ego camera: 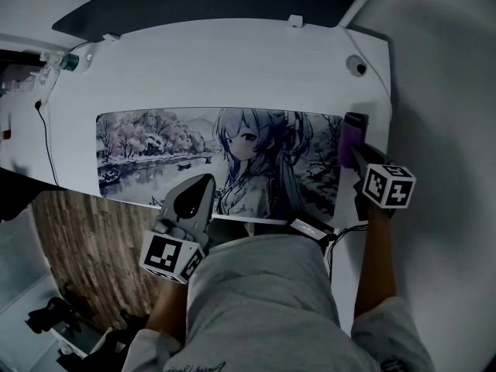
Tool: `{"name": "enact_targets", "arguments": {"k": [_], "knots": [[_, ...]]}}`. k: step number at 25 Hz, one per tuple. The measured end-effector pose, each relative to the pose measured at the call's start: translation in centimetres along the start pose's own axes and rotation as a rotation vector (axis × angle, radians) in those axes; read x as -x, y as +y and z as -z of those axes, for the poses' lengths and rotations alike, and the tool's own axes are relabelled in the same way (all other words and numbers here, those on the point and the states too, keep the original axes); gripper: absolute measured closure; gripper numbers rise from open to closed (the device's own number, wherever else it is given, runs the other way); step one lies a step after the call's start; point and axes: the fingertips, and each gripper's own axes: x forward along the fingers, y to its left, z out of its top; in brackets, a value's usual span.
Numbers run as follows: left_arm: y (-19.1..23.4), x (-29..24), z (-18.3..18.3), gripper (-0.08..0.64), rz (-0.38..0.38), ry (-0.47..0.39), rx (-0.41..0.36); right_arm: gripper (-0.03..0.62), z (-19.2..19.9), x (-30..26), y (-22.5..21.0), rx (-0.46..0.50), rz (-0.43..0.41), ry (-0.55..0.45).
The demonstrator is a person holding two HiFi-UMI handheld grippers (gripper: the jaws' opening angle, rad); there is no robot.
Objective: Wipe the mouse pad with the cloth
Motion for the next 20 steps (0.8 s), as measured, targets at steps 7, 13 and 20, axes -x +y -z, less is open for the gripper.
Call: {"name": "enact_targets", "arguments": {"k": [7, 13, 20], "knots": [[1.3, 0.0, -0.4, 0.541, 0.004, -0.005, -0.003, 0.5, 0.2, -1.1, -0.1, 0.003, 0.029, 0.036], [3.2, -0.2, -0.9, 0.541, 0.039, -0.005, -0.004, 0.5, 0.2, -1.6, 0.1, 0.002, 0.084, 0.056], [7.7, 1.2, -0.4, 0.541, 0.064, 0.013, 0.009, 0.5, 0.1, -2.5, 1.9, 0.005, 0.151, 0.089]]}}
